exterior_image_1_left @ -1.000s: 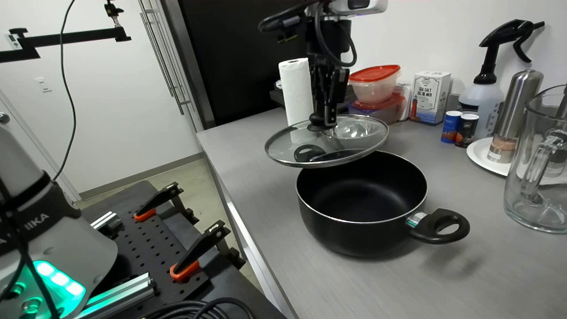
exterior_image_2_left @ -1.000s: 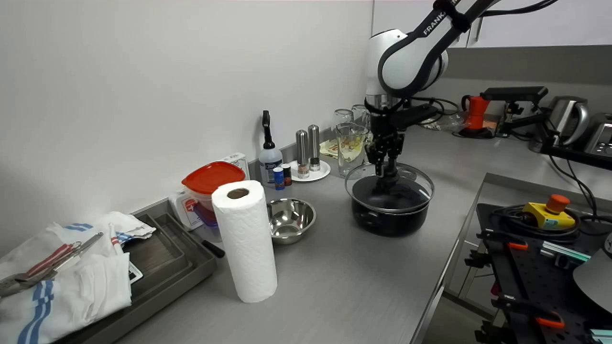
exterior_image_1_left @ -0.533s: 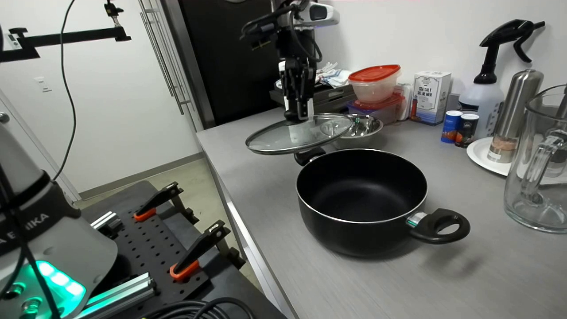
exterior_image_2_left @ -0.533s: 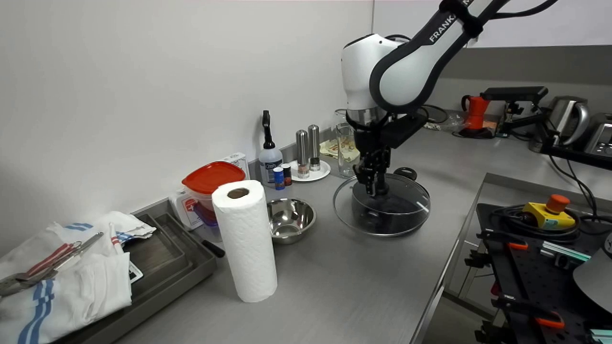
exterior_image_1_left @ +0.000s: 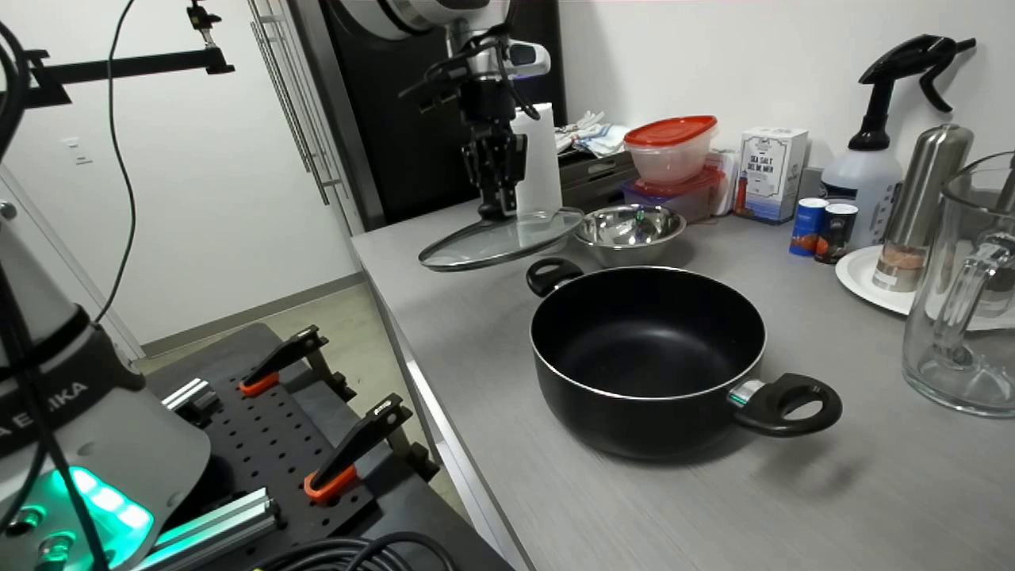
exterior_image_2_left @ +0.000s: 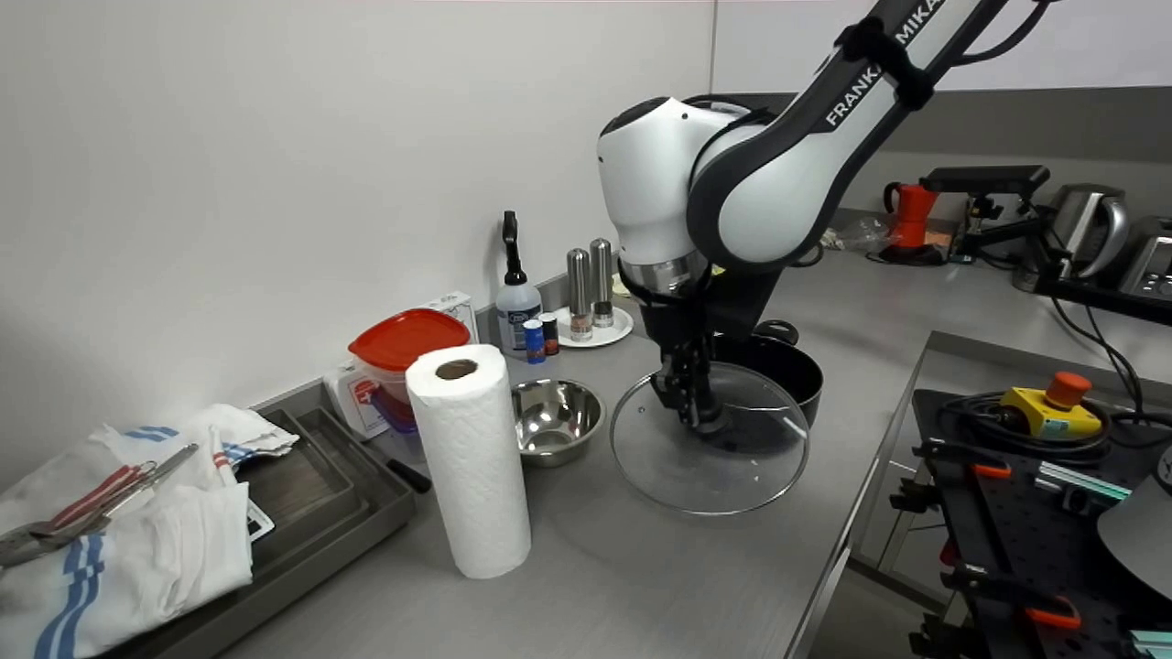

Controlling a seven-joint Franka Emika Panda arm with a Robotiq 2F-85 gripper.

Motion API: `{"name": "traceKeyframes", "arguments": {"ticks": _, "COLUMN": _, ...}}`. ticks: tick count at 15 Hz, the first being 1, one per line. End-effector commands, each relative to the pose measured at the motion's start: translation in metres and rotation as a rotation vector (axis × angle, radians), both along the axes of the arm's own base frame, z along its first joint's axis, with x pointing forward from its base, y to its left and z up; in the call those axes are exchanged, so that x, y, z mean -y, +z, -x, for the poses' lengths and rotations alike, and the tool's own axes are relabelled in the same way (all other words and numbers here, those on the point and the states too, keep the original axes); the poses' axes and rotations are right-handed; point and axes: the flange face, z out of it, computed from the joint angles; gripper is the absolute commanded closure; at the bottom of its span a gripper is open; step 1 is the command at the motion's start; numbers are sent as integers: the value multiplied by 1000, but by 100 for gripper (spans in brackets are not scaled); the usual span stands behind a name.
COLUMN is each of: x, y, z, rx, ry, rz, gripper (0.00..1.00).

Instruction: Pick up the lid from the pot and put it on the counter

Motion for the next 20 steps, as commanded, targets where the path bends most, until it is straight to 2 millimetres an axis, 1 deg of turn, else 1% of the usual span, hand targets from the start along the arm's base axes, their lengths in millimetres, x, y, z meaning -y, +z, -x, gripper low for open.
{"name": "traceKeyframes", "arguments": {"ticks": 1, "x": -32, "y": -2, "z": -21, "rx": 8, "ry": 71, "rz": 14, "gripper": 75}}
{"name": "traceKeyframes", "arguments": {"ticks": 4, "x": -48, "y": -11, "z": -35, "rx": 21, "ry": 109, "rz": -23, "gripper": 75}}
{"name": "traceKeyframes", "arguments": {"ticks": 9, "x": -54, "y": -32, "z": -55, "rx": 44, "ry": 149, "rz": -69, "gripper": 75}}
{"name": "traceKeyframes", "arguments": {"ticks": 16, "x": -54, "y": -65, "z": -63, "rx": 18, "ry": 218, "rz": -114, "gripper": 75}}
{"name": "traceKeyframes", "arguments": {"ticks": 20, "x": -47, "y": -83, "z": -64, "rx": -11, "ry": 236, "rz": -137, "gripper": 75}}
